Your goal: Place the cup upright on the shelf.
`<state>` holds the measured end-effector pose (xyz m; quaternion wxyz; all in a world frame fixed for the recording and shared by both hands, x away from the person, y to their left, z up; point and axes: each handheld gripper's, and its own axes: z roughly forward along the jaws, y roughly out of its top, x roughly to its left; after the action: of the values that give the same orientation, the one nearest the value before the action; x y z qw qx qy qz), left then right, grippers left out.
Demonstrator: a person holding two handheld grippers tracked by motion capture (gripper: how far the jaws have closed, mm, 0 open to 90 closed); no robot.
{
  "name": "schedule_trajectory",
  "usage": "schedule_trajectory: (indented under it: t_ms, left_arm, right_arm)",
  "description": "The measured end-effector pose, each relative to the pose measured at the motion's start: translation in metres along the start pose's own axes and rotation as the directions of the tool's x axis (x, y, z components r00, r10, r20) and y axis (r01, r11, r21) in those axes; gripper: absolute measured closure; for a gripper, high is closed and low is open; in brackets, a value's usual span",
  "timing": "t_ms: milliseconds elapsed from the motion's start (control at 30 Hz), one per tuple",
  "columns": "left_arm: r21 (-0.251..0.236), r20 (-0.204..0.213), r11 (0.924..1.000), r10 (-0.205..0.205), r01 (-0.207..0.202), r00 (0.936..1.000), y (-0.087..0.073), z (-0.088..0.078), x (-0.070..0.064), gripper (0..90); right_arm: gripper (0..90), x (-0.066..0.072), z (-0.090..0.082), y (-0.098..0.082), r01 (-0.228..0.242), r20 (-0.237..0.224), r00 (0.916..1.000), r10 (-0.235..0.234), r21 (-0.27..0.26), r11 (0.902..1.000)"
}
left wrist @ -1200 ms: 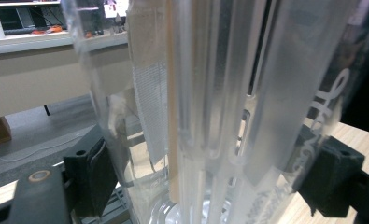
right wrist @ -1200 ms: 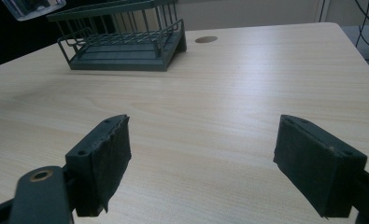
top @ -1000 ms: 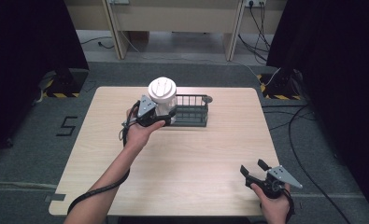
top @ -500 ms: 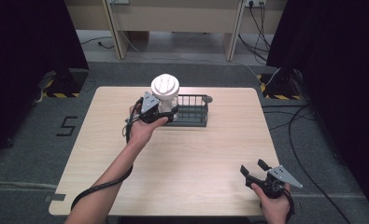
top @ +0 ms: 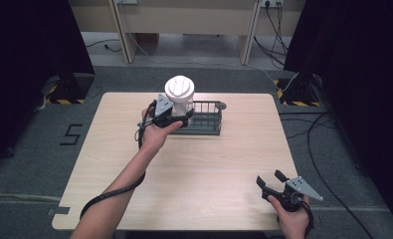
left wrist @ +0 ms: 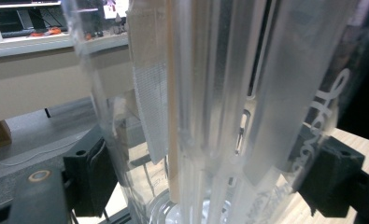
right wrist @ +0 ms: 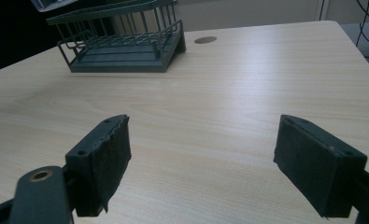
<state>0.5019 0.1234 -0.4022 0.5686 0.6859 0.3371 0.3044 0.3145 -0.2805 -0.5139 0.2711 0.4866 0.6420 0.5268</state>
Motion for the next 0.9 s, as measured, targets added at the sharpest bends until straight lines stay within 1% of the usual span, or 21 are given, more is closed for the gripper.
schedule_trajectory:
  t_ms: [367, 433, 567, 733, 900]
  left_arm:
    - [0.003, -0.010, 1.0000, 0.004, -0.004, 0.9999, 0.006, 0.008, 0.003, 17.9]
    - [0.002, -0.012, 1.0000, 0.003, -0.003, 0.9999, 0.007, 0.011, 0.003, 17.9]
    - [0.003, -0.014, 1.0000, -0.009, 0.009, 0.9999, 0.009, 0.015, 0.004, 17.9]
    - [0.010, -0.016, 0.9999, -0.008, 0.008, 0.9998, 0.009, 0.021, 0.005, 17.9]
    - [0.013, -0.025, 0.9998, -0.018, 0.018, 0.9995, 0.008, 0.027, 0.005, 17.9]
  right_arm:
    - [19.1, 0.000, 0.000, 0.000, 0.001, 0.002, 1.0000, -0.001, 0.000, 1.0000]
    - [19.1, 0.000, 0.000, 0.000, -0.006, 0.000, 1.0000, 0.006, 0.001, 1.0000]
    - [19.1, 0.000, 0.000, 0.000, -0.009, 0.000, 1.0000, 0.009, 0.000, 1.0000]
    - [19.0, 0.000, 0.000, 0.000, -0.011, -0.001, 0.9999, 0.011, 0.000, 0.9999]
    - [19.0, 0.000, 0.000, 0.000, -0.010, -0.003, 0.9999, 0.010, -0.001, 0.9999]
